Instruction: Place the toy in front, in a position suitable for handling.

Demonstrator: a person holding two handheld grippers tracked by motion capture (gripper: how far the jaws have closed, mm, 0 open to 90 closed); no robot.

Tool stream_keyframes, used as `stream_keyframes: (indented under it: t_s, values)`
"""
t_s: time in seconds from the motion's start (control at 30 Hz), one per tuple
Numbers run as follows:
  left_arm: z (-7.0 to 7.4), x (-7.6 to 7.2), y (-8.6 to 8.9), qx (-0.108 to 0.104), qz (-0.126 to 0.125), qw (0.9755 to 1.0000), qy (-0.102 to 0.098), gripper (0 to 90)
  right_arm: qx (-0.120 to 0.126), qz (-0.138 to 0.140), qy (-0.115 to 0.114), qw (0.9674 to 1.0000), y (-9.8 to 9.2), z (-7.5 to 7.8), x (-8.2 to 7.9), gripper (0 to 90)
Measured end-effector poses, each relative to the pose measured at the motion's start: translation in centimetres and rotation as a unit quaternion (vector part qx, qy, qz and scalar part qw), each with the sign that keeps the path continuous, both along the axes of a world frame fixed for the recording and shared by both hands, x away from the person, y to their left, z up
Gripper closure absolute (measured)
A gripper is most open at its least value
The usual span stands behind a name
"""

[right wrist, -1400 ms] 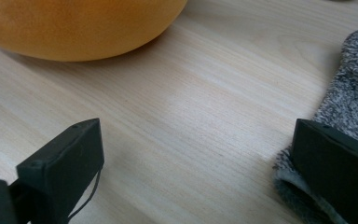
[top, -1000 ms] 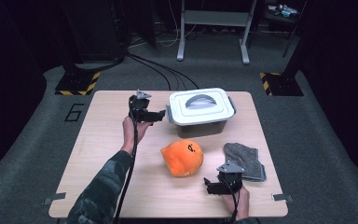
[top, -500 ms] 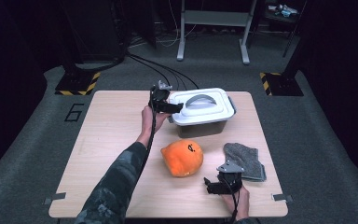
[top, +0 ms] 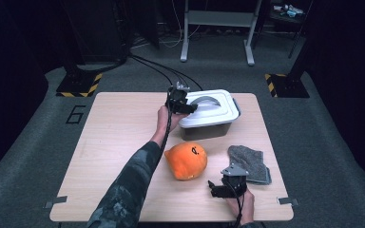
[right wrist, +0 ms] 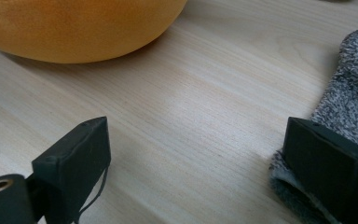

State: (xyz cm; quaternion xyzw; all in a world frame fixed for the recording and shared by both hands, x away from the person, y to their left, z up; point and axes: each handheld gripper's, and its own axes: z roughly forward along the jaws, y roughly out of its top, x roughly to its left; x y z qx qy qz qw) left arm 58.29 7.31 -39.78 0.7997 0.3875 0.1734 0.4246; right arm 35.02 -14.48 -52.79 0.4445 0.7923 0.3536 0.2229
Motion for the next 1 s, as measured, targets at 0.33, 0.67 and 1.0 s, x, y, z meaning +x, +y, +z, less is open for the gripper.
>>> stream_keyframes:
  t_s: [0.33, 0.67, 1.0]
  values:
    - [0.0, -0.2, -0.9, 0.04, 0.001, 0.9991, -0.018, 64.8, -0.003, -0.001, 0.0, 1.0, 0.0, 0.0, 0.0, 7.8]
    - [0.1, -0.2, -0.7, 0.058, -0.004, 0.9979, -0.028, 65.9, -0.005, 0.001, -0.002, 1.0, 0.0, 0.0, 0.0, 7.9]
    - [0.0, -0.2, 0.6, 0.056, -0.002, 0.9981, -0.027, 66.1, -0.007, 0.003, -0.001, 1.0, -0.1, 0.1, -0.1, 8.1]
